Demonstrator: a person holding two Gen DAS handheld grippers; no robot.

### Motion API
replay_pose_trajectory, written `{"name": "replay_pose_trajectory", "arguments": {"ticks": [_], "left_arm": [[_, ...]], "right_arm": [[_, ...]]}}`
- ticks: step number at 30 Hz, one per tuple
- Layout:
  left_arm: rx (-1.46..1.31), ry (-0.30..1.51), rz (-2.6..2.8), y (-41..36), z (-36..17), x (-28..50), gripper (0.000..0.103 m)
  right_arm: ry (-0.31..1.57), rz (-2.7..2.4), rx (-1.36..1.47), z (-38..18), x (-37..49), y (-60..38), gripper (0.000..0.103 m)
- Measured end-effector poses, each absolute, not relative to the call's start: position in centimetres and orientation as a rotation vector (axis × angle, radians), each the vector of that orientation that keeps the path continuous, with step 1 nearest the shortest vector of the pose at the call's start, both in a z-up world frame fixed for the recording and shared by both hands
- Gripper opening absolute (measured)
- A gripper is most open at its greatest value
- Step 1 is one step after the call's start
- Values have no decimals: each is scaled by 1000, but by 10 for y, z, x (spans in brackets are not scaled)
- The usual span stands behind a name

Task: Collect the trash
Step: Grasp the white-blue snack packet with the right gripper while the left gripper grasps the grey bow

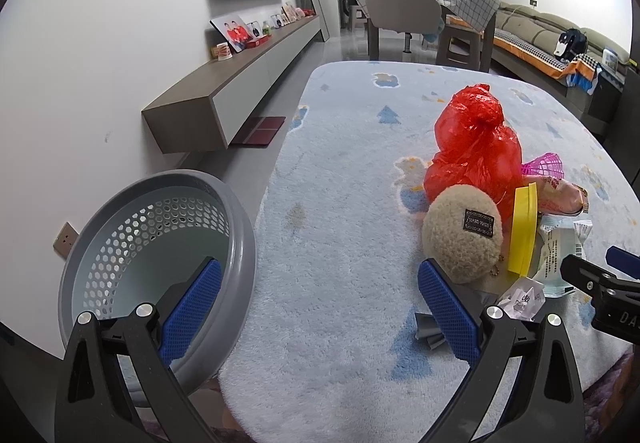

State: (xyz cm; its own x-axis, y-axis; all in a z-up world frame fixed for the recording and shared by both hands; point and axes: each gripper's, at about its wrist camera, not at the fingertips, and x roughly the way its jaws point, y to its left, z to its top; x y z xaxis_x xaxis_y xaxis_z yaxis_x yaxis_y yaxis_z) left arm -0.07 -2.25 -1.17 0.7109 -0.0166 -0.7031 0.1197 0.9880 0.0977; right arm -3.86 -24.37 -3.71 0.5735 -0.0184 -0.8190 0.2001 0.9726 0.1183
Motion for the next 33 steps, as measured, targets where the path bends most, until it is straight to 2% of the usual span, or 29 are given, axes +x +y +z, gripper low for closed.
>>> {"name": "replay_pose_trajectory", "arguments": {"ticks": [13, 14, 15, 17, 20, 24, 33], "left_arm": [[153, 782, -97, -25, -17, -4, 97], [153, 784, -101, -25, -17, -5, 97], [154, 788, -107, -26, -18, -5, 97], [158, 798, -118, -27, -20, -5, 97], [168, 804, -137, -31, -23, -6, 97], [172, 805, -164, -34, -26, -10, 97], [169, 795, -239, -45, -33, -23, 97]], "right_arm": [[1020, -148, 256, -55, -21, -245, 94], [1022, -138, 260, -55, -21, -246, 90], [1023, -133, 261, -56, -21, -245, 81], [1032, -116, 265, -57, -20, -244, 70], [1026, -87, 273, -56, -20, -241, 59], [1010, -72, 262, -53, -26, -238, 55], [951, -77, 299, -41, -53, -254, 54]]}}
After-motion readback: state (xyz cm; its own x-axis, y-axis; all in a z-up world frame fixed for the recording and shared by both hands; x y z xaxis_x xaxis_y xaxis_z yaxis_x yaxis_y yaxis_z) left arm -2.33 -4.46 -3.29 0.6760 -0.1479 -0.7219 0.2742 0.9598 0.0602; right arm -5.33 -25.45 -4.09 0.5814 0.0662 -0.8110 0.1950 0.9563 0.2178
